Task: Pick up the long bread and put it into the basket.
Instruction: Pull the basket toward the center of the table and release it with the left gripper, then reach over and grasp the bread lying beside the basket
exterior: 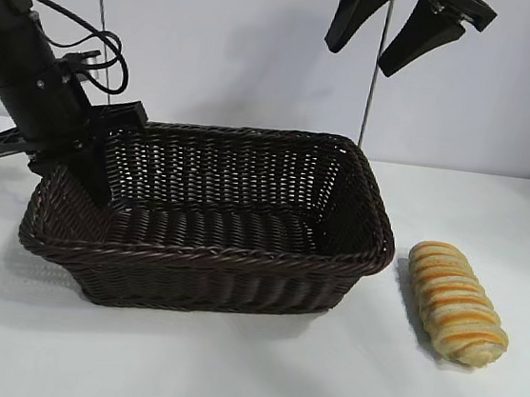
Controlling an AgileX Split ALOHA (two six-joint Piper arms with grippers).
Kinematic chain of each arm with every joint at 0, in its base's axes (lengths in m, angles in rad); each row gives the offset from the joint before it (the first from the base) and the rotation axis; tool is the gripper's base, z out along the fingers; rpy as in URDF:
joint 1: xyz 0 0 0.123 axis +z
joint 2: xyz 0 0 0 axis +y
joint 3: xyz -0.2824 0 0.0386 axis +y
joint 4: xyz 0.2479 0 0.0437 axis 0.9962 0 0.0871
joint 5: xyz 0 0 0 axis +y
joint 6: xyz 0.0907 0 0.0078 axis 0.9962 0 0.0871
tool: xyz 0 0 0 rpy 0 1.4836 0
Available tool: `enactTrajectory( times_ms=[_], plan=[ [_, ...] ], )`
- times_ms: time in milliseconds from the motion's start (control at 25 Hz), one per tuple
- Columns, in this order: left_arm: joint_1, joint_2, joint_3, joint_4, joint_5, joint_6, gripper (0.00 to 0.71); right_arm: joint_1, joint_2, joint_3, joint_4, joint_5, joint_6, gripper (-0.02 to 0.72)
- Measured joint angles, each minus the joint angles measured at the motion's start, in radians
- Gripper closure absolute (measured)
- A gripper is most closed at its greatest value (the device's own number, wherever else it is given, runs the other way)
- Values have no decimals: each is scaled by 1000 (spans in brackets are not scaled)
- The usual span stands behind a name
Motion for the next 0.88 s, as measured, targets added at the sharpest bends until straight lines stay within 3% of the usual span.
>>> enactTrajectory(
  times_ms=[80, 200, 440, 880],
  plan=[
    [0, 0, 0, 0, 5, 0, 196, 0, 0, 0, 0, 0, 0, 218],
    [0, -2, -1, 0, 16, 0, 127, 0, 0, 0, 0, 0, 0, 218],
    [0, -57, -36, 1, 60, 1, 104, 0, 0, 0, 0, 0, 0, 218],
    [0, -161, -239, 50, 228, 0, 104, 0, 0, 0, 0, 0, 0, 218]
  ],
)
